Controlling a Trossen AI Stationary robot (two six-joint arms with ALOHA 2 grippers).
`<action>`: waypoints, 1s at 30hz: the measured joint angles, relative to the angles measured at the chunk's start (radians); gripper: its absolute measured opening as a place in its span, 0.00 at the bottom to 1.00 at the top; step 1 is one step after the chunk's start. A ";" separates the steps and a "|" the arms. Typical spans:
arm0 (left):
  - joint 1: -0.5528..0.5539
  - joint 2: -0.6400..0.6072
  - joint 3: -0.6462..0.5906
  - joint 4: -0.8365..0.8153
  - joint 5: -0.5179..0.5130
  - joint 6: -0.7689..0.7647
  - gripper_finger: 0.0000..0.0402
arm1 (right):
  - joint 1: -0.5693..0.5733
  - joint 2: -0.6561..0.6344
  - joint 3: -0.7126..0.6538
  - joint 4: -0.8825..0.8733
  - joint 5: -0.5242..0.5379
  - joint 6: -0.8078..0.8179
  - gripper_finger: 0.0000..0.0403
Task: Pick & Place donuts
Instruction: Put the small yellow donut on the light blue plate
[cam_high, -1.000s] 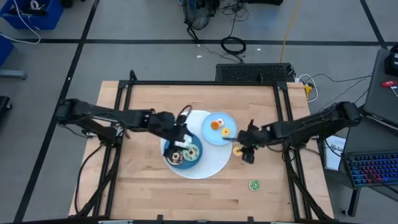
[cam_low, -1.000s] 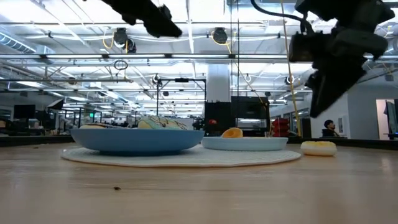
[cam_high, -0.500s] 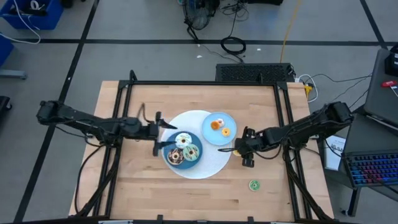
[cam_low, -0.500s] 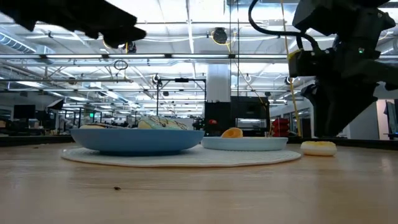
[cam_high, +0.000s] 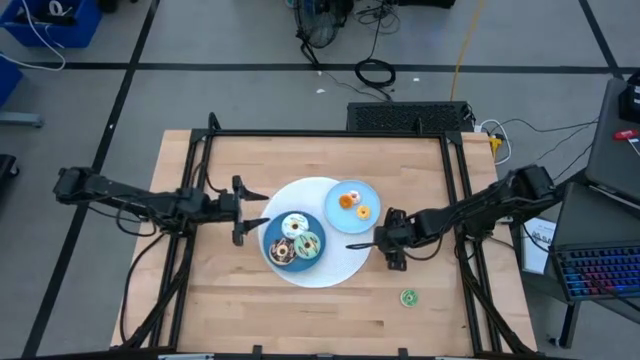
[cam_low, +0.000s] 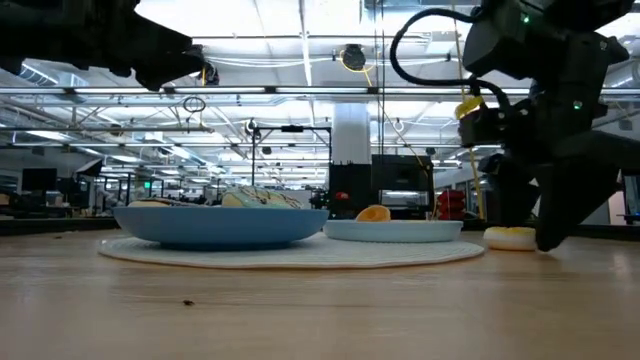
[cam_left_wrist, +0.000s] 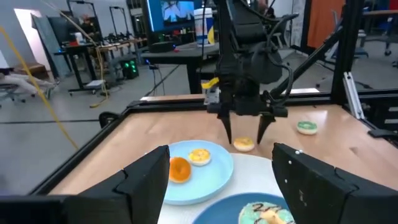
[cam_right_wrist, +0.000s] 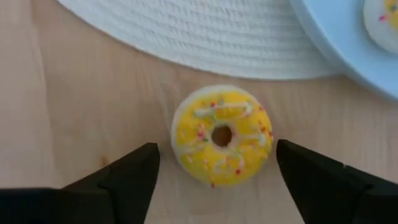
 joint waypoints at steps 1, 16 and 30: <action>0.000 -0.010 -0.006 -0.001 -0.001 0.002 0.69 | 0.000 0.007 0.000 0.013 0.000 0.001 0.78; 0.001 -0.071 -0.057 0.000 -0.008 0.005 0.69 | -0.016 0.030 0.000 0.073 -0.001 0.002 0.68; 0.002 -0.071 -0.057 0.000 -0.007 0.005 0.71 | -0.017 0.018 0.000 0.077 0.002 0.001 0.51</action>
